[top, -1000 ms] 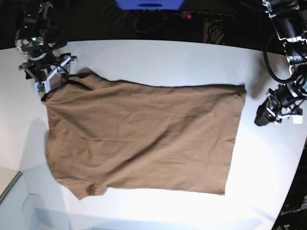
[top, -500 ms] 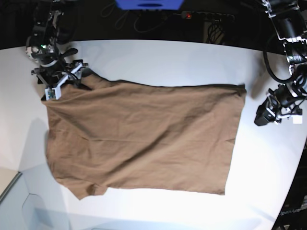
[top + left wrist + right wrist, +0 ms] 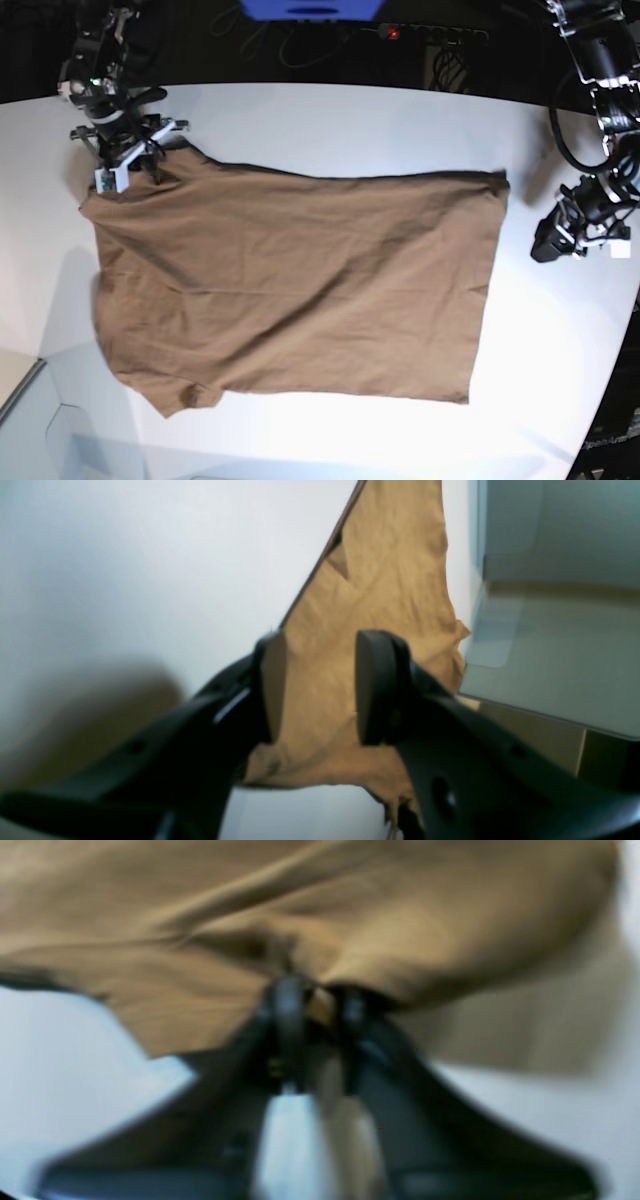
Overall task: Layout the t-shirt on the table in an organized manner, then fold the t-shirt properly
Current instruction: 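Move the right gripper to the shirt's shoulder corner and grasp it, then move the left gripper to the opposite hem corner and grasp it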
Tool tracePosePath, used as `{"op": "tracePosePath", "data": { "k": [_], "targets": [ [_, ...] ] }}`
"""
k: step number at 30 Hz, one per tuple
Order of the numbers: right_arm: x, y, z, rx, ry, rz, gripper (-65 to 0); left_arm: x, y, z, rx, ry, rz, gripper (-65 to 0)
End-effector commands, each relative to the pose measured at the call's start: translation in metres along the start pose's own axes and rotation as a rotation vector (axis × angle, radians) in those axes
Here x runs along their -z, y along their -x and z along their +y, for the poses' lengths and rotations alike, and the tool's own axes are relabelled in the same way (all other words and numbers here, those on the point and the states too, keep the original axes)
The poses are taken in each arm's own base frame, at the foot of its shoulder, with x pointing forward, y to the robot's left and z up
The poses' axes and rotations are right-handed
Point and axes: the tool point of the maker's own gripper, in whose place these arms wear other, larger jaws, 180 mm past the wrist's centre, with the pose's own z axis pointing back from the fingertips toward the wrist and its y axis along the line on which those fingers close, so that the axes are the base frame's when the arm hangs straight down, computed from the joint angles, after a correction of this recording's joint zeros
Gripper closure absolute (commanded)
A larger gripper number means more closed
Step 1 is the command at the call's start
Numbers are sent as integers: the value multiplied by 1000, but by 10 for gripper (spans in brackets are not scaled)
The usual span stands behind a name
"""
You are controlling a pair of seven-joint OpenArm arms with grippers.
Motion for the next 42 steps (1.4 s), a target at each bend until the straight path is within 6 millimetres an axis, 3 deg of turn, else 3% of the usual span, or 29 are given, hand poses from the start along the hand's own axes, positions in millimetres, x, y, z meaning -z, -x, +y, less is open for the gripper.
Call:
{"op": "tracePosePath", "data": {
  "k": [1,6,9,15,20,25,28,35,38,42],
  "targets": [
    [-4,9,-2,-15,6,32,0,-5,-15,-18,-11,52,-24,-229],
    [-14,12,7,-9,-3,24,-1,-5,-15,-18,-11,52,-24,-229],
    [-26,2,11,-14,4,-3,0,-5,-15,-18,-11,52,-24,-229],
    [-43,-5,20,-73,3,114,-6,-4,-14,-19,-14,57,-24,-229],
    [-41,3,28,-129,-21,257,-119,-4,-14,-24,-11,71,-25,-229],
    [-43,6,33,-137,-32,265,-244,2,-9,-33,-24,102,-17,-229],
    [-44,7,31,-132,-27,249,-277,4,-4,-46,-1,131,-13,-229],
    [-44,-7,23,-155,-9,172,-286,-1,7,-92,88,223,-32,-230],
    [-45,-10,20,-164,-2,165,-286,-3,14,-81,78,200,-19,-230],
    [-48,-13,1,-163,44,163,-285,-5,27,-61,60,159,5,-230]
  ]
}}
